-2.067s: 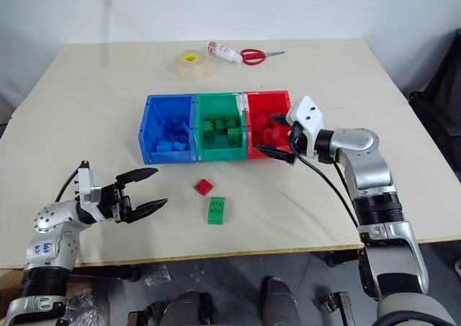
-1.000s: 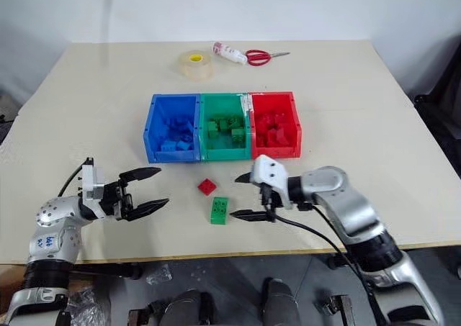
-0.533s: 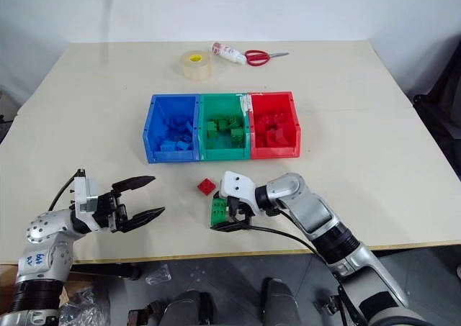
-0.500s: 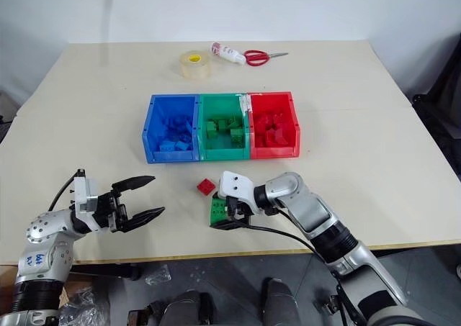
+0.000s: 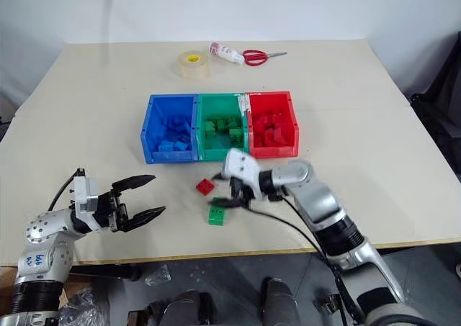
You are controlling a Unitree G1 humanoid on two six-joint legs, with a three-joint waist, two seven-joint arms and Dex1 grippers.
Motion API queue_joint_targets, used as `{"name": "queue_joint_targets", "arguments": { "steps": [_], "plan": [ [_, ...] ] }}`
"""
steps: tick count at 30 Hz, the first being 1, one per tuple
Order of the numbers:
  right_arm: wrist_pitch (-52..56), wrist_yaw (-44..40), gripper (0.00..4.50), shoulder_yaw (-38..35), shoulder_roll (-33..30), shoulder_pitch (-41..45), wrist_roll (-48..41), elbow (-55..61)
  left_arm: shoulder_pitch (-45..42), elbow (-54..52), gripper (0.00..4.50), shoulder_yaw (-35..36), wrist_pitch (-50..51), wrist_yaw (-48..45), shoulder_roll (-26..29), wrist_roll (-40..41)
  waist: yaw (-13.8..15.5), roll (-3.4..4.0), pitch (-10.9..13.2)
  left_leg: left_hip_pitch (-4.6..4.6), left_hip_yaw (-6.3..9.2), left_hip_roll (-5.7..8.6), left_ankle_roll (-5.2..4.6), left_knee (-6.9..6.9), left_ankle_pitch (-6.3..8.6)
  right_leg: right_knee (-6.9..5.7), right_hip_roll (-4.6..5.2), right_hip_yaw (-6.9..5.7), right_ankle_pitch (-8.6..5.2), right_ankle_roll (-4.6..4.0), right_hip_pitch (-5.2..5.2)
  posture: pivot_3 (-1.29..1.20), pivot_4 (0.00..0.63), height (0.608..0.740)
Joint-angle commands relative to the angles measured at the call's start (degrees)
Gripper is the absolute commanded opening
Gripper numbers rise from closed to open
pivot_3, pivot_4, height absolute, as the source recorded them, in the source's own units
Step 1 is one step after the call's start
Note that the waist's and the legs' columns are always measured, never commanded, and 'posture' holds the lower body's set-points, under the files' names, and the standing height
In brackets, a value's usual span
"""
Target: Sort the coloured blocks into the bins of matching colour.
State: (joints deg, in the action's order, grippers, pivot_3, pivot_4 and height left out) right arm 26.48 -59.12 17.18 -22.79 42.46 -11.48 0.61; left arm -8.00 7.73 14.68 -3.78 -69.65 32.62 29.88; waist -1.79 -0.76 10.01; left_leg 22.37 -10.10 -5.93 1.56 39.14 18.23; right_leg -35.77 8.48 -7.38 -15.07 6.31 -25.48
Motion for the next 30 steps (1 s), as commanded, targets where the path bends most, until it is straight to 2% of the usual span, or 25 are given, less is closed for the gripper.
{"name": "queue_joint_targets", "arguments": {
  "steps": [1, 5, 9, 14, 21, 30],
  "plan": [
    [-2.0, 3.0, 3.35, -4.4, 0.8, 5.7, -0.1, -4.6, -0.9, 0.3, 4.5, 0.3, -0.4, -0.3, 0.0, 0.9, 0.0, 0.0, 0.0, 0.0, 0.0, 0.0, 0.01, -0.01, 0.0, 0.0, 0.0, -0.01, 0.0, 0.0, 0.0, 0.0, 0.15, 0.74],
    [-4.6, 1.6, 3.35, -4.8, -0.4, 7.9, 0.7, -8.7, -2.1, 1.2, 4.5, -0.1, -0.6, -0.3, -0.2, 0.6, 0.0, 0.0, 0.0, 0.01, -0.02, 0.01, 0.01, -0.07, 0.01, 0.07, 0.0, -0.01, 0.0, -0.01, 0.0, 0.0, 0.15, 0.74],
    [-2.9, -1.2, 3.35, -4.0, -2.2, 5.3, -0.1, -5.3, -2.5, 1.8, 4.5, -0.1, -0.8, -0.5, -0.1, 0.6, 0.1, 0.0, 0.0, 0.06, -0.02, 0.02, 0.0, -0.07, 0.01, 0.11, 0.0, -0.03, 0.0, 0.01, 0.0, 0.0, 0.15, 0.74],
    [2.0, -6.3, 4.46, -2.0, -6.8, -1.5, -2.6, 4.4, -2.3, 1.8, 4.5, 0.1, -0.8, -0.5, -0.1, 0.7, 0.1, 0.0, 0.0, 0.06, -0.01, 0.01, 0.0, -0.06, 0.01, 0.11, 0.0, -0.03, 0.01, 0.02, 0.0, 0.0, 0.15, 0.74],
    [-1.1, -13.4, 4.46, 1.7, -11.7, -4.3, -1.8, 6.6, -2.5, 1.9, 4.5, -0.4, -0.7, -0.8, -0.4, 0.7, 0.0, 0.0, 0.0, 0.02, -0.01, 0.0, 0.0, -0.06, 0.01, 0.1, 0.0, -0.02, 0.01, 0.01, 0.0, 0.0, 0.15, 0.74],
    [-14.9, -21.5, 4.46, 8.1, -10.1, 1.0, 3.8, -4.9, -0.1, 0.6, 4.5, -0.9, -0.9, -3.5, 0.2, 1.2, -0.1, 0.0, 0.0, 0.02, -0.03, 0.01, 0.0, -0.04, 0.01, 0.1, 0.0, -0.02, 0.01, 0.01, 0.0, 0.0, 0.15, 0.74]
  ]
}}
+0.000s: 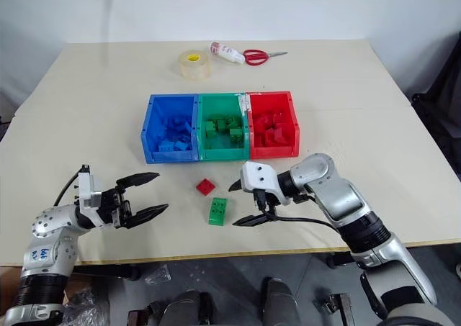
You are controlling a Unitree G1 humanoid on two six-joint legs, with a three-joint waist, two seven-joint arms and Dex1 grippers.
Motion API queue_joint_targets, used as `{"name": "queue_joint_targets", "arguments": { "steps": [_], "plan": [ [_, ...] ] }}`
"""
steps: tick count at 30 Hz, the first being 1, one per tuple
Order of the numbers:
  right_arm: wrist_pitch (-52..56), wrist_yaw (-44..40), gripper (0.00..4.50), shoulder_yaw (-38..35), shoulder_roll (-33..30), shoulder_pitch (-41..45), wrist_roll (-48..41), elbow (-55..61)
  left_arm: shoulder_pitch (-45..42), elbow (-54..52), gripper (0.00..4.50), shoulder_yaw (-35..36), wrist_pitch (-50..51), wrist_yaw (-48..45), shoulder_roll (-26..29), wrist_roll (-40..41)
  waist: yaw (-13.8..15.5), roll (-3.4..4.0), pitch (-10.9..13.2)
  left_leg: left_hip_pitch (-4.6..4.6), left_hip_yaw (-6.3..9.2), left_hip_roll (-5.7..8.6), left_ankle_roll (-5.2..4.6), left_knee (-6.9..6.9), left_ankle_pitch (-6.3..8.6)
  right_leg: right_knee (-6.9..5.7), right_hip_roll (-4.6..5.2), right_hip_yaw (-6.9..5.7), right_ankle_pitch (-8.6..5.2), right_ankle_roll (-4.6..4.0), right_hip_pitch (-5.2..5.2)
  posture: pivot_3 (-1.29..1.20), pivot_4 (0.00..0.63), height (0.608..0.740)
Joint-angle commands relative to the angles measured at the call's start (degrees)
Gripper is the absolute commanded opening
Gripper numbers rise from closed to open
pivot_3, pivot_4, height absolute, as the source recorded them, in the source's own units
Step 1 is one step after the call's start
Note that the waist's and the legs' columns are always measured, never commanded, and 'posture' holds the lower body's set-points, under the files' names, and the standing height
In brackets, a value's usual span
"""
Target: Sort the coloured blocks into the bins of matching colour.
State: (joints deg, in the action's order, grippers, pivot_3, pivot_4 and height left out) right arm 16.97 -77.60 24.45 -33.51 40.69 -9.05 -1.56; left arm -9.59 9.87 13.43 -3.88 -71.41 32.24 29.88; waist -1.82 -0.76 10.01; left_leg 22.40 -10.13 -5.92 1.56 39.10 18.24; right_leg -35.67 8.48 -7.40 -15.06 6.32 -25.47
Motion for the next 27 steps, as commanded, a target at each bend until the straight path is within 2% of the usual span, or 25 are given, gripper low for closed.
{"name": "queue_joint_targets", "arguments": {
  "steps": [1, 7, 16, 21, 27],
  "plan": [
    [-7.9, -4.2, 4.46, 1.8, 1.0, 4.2, 2.4, -5.1, 2.1, -1.7, 4.5, 0.4, -1.2, -2.5, 0.8, 1.3, -0.2, 0.0, 0.0, 0.0, 0.0, 0.0, 0.0, 0.0, 0.0, 0.0, 0.0, -0.01, 0.0, 0.0, 0.0, 0.0, 0.15, 0.74],
    [-17.7, -9.0, 4.46, 4.2, 4.5, 9.8, 5.3, -15.5, 4.8, -3.2, 4.5, -0.1, -1.6, -5.6, 1.2, 1.6, -0.2, 0.01, 0.0, 0.0, -0.01, -0.01, 0.0, 0.0, 0.0, -0.01, 0.0, -0.01, 0.0, 0.0, -0.01, 0.0, 0.15, 0.74],
    [-19.6, -9.9, 4.46, 3.1, 7.8, 10.7, 5.2, -19.6, 8.4, -9.3, 4.5, -2.0, -1.0, -2.9, -0.2, 0.3, 0.0, 0.02, 0.0, 0.0, -0.01, -0.01, 0.0, 0.01, 0.0, -0.03, 0.0, 0.0, 0.0, 0.0, 0.0, 0.0, 0.15, 0.74],
    [-15.5, -10.6, 4.46, -0.5, 4.0, 7.8, 1.8, -15.3, 9.1, -16.9, 4.5, -3.9, 1.4, 2.9, -1.5, 0.1, 0.3, 0.02, 0.0, 0.01, 0.01, 0.0, 0.0, 0.04, 0.0, -0.04, 0.01, 0.01, 0.0, 0.0, 0.0, 0.0, 0.15, 0.74],
    [-10.0, -12.7, 4.46, -7.5, -3.8, 0.7, -5.9, -9.1, 12.6, -27.5, 4.5, -7.3, 5.6, 10.5, -1.0, -3.9, 0.2, 0.02, 0.0, 0.0, 0.01, 0.0, 0.0, 0.01, 0.01, 0.02, 0.01, 0.01, 0.0, 0.0, 0.01, 0.0, 0.15, 0.74]
  ]
}}
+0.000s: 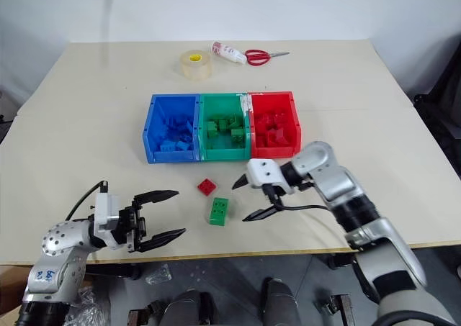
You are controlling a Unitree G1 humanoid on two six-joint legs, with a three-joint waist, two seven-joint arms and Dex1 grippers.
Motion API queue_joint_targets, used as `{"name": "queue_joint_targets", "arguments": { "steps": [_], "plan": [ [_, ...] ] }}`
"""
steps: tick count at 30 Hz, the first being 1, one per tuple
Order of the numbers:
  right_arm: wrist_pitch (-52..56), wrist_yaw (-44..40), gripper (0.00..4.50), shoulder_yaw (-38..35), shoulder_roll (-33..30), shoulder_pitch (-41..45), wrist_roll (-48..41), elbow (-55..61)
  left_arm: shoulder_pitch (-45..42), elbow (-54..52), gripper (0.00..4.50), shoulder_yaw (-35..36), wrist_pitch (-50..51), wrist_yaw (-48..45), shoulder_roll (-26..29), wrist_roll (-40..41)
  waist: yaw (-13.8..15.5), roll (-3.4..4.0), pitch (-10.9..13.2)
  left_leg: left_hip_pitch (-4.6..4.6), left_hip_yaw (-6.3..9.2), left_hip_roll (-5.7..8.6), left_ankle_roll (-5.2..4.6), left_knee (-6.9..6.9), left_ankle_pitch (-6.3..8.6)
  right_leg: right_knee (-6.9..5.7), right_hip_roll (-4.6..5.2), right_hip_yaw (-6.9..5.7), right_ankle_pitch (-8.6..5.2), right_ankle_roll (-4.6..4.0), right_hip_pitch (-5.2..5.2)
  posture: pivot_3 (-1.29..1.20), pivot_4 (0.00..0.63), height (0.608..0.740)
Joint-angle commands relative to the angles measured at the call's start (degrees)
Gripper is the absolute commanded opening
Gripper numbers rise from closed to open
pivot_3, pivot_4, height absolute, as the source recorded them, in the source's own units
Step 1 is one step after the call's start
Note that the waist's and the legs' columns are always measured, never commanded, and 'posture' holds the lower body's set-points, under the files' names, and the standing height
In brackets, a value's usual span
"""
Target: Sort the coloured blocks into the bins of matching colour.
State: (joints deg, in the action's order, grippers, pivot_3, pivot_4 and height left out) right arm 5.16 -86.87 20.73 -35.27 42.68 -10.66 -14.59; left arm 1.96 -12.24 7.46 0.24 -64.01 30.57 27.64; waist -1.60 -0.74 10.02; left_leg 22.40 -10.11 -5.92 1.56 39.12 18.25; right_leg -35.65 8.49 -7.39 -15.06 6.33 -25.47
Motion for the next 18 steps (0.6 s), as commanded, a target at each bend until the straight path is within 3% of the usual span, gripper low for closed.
{"name": "queue_joint_targets", "arguments": {
  "steps": [1, 9, 18],
  "plan": [
    [2.9, -4.4, 4.46, -5.6, -3.5, -2.8, -7.0, 4.7, 1.4, -7.5, 4.5, -2.4, 2.8, 6.0, 0.2, -3.3, 0.0, 0.0, 0.0, -0.01, 0.0, 0.0, 0.0, 0.0, 0.0, -0.01, 0.0, 0.0, 0.0, 0.0, 0.0, 0.0, 0.15, 0.74],
    [6.0, -5.6, 4.46, -11.5, -13.9, -11.6, -21.5, 7.0, 5.0, -21.9, 4.5, -9.1, 17.9, 25.6, -3.3, -11.6, 0.1, -0.01, 0.0, -0.06, 0.03, 0.01, -0.01, 0.01, 0.0, 0.08, 0.01, 0.05, 0.0, 0.0, 0.04, 0.0, 0.15, 0.74],
    [6.7, -5.4, 4.46, -15.6, -14.8, -13.0, -24.1, 4.9, 6.1, -28.5, 4.5, -12.2, 28.9, 37.0, -4.9, -16.6, 0.4, 0.0, 0.0, -0.13, 0.01, 0.03, -0.01, 0.05, 0.0, 0.12, 0.03, 0.13, -0.01, -0.03, 0.04, 0.0, 0.15, 0.74]
  ]
}}
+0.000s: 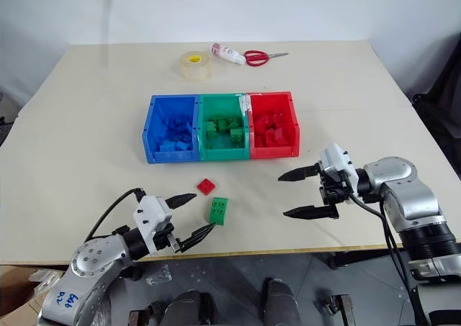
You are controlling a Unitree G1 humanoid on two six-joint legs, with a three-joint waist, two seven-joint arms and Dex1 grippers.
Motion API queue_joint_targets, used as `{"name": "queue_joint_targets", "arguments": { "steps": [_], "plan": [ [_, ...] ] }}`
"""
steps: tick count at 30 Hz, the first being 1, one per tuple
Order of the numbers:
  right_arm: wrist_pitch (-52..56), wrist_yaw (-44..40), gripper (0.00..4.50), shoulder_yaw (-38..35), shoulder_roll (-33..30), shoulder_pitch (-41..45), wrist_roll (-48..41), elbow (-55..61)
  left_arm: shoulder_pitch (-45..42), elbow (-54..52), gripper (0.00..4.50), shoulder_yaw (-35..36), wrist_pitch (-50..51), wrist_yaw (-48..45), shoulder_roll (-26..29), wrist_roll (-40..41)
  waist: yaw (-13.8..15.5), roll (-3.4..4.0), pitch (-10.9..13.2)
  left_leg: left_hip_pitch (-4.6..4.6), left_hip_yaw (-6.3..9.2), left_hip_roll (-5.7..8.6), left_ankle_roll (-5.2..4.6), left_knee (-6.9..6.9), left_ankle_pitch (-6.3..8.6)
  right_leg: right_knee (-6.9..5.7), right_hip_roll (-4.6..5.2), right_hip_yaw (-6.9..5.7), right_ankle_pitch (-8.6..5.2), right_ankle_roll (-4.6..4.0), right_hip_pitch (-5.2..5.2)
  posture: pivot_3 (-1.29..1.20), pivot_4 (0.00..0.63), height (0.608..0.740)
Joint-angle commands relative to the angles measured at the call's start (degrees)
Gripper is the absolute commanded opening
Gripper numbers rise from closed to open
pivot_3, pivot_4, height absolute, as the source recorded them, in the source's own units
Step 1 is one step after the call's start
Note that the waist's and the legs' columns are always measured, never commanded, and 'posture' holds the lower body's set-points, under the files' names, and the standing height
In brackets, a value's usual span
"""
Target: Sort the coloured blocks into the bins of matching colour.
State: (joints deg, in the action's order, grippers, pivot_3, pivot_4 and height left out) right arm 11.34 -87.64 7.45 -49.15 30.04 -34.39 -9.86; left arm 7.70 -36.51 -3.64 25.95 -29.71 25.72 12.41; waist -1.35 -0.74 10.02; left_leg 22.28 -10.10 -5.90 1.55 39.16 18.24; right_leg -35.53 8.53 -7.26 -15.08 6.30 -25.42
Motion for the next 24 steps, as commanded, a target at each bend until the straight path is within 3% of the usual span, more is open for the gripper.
{"name": "queue_joint_targets", "arguments": {
  "steps": [1, 13, 24],
  "plan": [
    [0.7, -4.3, 4.46, -2.5, -0.7, -0.2, -0.4, 0.1, 0.2, -4.9, 4.5, -1.5, 4.6, 3.3, -0.1, -1.4, 0.2, 0.0, 0.0, 0.01, 0.0, 0.0, 0.0, 0.0, 0.0, 0.0, 0.0, 0.0, 0.0, 0.0, 0.0, 0.0, 0.15, 0.74],
    [1.0, -1.7, 4.46, -3.6, 1.4, -0.2, 0.8, 1.7, -9.9, 1.9, 4.5, -5.9, 9.3, 0.9, 0.2, 0.1, 0.8, 0.02, 0.0, 0.0, 0.0, 0.0, 0.01, 0.06, -0.01, -0.04, -0.01, -0.01, 0.0, 0.0, 0.0, 0.0, 0.15, 0.74],
    [4.0, 1.2, 4.46, -6.0, 1.3, -4.5, 0.5, 8.2, -19.9, 5.5, 4.5, -13.4, 19.8, 0.8, 0.2, -1.2, 1.4, 0.01, 0.0, 0.02, 0.0, 0.02, 0.01, 0.07, -0.02, -0.03, -0.01, -0.01, 0.01, 0.01, 0.0, 0.0, 0.15, 0.74]
  ]
}}
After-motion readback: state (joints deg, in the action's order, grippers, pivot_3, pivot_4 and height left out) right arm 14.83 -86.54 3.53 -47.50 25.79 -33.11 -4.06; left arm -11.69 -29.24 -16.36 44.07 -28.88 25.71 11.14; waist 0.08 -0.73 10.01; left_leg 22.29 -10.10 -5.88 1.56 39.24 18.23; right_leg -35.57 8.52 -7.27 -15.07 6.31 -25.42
